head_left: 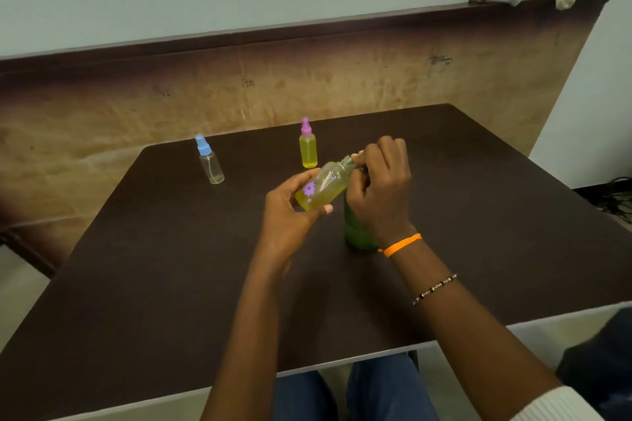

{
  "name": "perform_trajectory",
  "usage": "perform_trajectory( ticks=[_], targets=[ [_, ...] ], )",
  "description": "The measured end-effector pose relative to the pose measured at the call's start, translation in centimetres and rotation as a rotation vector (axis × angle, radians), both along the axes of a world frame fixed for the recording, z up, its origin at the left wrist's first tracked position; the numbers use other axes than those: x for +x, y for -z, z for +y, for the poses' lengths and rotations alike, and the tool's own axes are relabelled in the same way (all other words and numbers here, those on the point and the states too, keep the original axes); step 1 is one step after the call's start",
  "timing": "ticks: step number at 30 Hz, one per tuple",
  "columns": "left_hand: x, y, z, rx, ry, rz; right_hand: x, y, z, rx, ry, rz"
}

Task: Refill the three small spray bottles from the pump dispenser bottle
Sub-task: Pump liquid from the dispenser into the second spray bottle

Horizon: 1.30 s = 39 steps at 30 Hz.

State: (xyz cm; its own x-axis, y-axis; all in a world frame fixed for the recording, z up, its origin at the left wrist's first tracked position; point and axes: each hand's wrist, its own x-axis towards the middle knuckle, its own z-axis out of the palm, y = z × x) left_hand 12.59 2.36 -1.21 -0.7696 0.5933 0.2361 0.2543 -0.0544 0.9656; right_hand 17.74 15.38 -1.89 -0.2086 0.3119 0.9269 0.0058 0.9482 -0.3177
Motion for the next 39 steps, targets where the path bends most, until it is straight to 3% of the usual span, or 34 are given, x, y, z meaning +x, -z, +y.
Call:
perform_trajectory(
  ticks=[18, 39],
  targets=[
    [-0.3, -0.6, -0.4, 0.027, -0.004, -0.004, 1.3, -0.2, -0.8, 0.07, -0.021, -0.13],
    [0.0, -0.1, -0.2, 0.005, 0.028, 0.003, 1.2, 1.0, -0.3, 0.069, 0.026, -0.081]
  ],
)
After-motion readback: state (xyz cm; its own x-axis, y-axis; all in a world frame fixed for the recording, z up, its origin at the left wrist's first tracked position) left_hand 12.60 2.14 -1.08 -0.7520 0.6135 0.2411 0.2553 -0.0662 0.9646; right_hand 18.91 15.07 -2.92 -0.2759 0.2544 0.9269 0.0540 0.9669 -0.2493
